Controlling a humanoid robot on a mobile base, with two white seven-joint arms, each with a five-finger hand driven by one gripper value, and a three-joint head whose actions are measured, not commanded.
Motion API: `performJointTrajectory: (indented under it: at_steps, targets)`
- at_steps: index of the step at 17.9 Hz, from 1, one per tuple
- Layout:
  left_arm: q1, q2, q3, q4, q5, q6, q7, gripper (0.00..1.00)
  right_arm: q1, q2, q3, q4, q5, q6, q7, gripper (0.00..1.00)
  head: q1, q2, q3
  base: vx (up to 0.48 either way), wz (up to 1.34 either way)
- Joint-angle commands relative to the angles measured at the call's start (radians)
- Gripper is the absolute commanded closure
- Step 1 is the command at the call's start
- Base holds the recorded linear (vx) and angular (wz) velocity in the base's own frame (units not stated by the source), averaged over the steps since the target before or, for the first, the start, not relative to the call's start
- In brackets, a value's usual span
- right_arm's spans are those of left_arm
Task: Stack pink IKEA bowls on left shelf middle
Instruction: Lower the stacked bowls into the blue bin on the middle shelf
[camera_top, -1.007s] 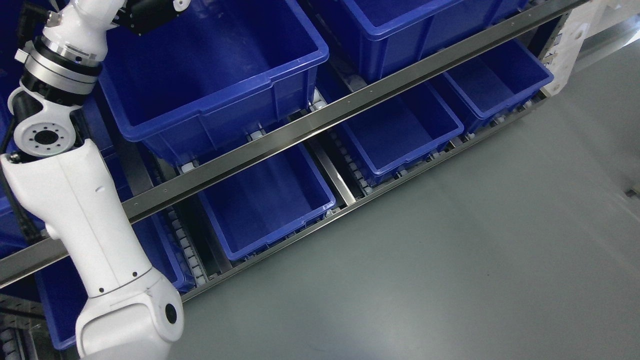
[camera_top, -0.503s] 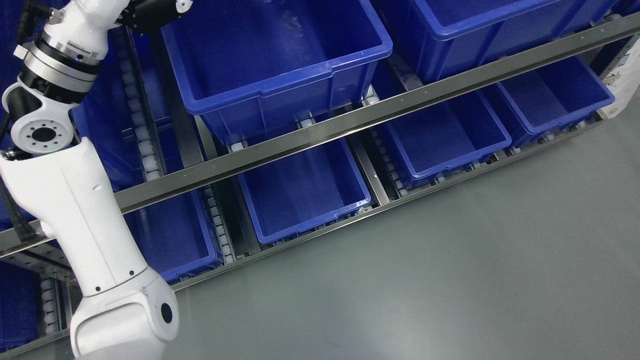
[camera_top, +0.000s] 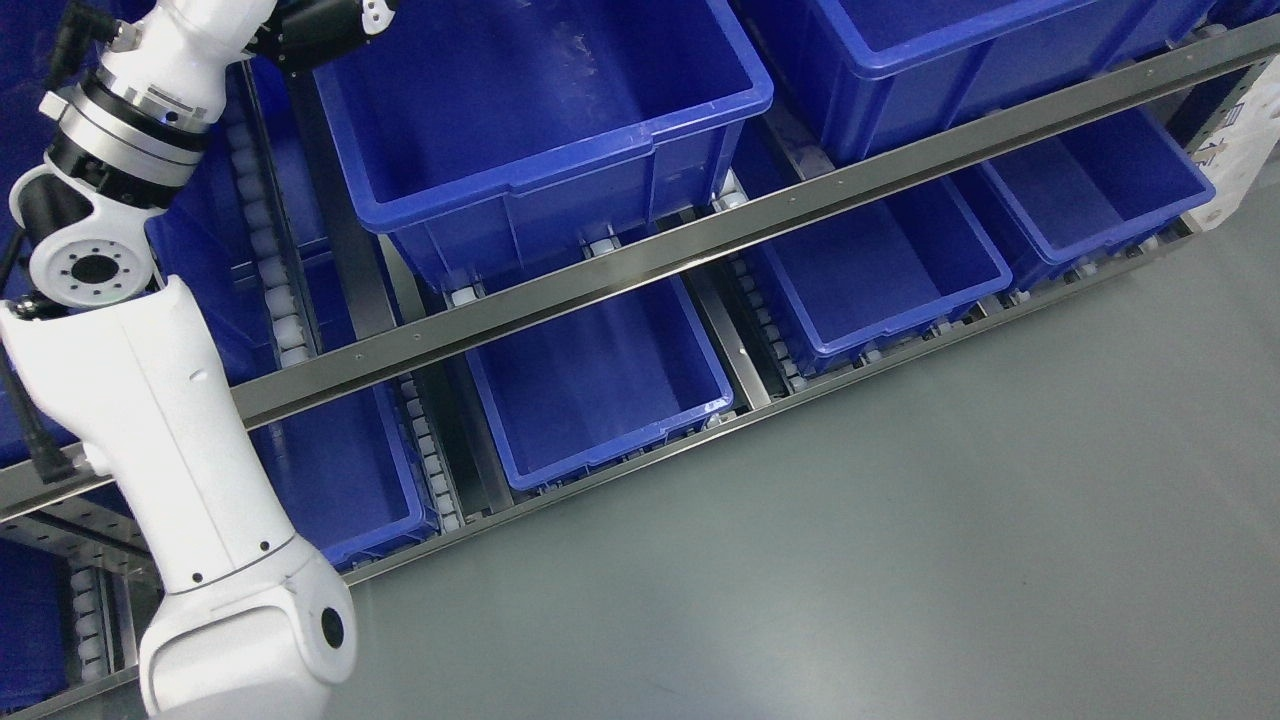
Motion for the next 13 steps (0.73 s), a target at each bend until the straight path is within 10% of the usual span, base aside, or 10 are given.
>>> performJointTrajectory:
  at_steps: [1, 13]
  targets:
    - [0.006, 0.011, -0.002, 0.016, -0.027, 0.001, 0.0, 0.98, 0.0, -0.017, 0.0, 0.0, 0.0, 0.0, 0.001, 0.0, 0.0, 0.0, 0.0, 0.005, -0.04]
    - [0.044, -0.029, -0.062, 0.209, -0.211, 0.001, -0.075, 0.96, 0.0, -0.017, 0.0, -0.002, 0.0, 0.0, 0.002, 0.0, 0.0, 0.0, 0.0, 0.0, 0.0]
